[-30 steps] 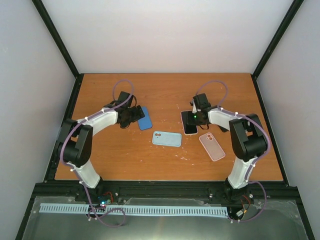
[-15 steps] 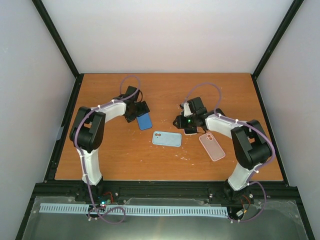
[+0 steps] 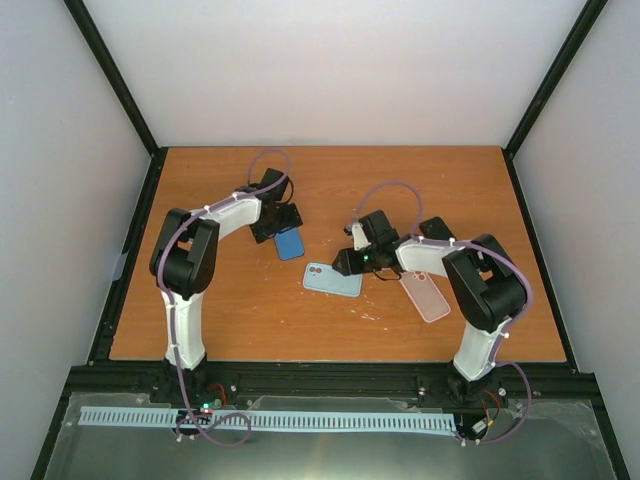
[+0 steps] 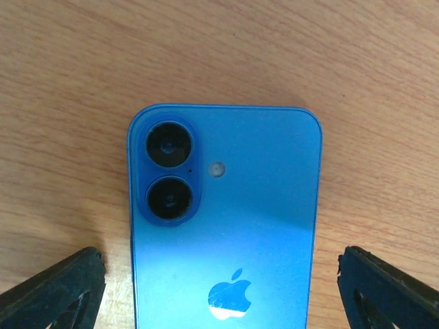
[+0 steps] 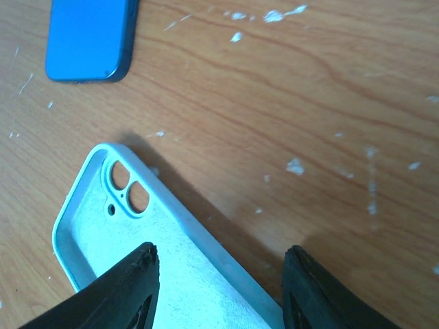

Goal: Put the phone into the phone case

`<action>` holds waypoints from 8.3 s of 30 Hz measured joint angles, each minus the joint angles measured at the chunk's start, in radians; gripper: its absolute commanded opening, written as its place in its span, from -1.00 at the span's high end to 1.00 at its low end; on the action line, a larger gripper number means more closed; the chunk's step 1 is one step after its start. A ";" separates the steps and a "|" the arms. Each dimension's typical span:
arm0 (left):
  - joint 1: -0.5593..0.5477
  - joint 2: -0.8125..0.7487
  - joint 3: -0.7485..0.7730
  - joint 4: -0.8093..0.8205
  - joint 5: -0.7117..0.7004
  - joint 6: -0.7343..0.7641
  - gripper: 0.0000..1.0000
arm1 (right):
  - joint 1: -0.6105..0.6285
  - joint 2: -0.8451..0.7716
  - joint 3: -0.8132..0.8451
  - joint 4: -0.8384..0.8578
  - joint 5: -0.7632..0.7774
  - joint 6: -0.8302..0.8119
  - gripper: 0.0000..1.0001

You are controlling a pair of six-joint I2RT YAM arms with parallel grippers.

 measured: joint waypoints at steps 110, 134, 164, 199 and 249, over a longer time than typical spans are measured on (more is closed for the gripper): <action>-0.063 -0.748 -0.656 0.350 0.472 -0.194 -0.81 | 0.310 -0.497 -0.307 0.203 0.333 -0.246 0.95; -0.063 -0.753 -0.756 0.435 0.562 -0.206 -0.66 | 0.362 -0.450 -0.428 0.294 0.468 -0.625 0.88; -0.063 -0.512 -0.755 0.579 0.578 -0.208 -0.13 | 0.459 -0.373 -0.438 0.414 0.620 -0.696 0.61; -0.066 -0.517 -0.745 0.519 0.451 -0.191 -0.17 | 0.260 -0.294 -0.243 0.140 0.349 -0.300 -0.61; -0.090 -0.594 -0.870 0.482 0.480 -0.177 0.37 | 0.283 -0.183 -0.241 0.159 0.084 0.356 0.30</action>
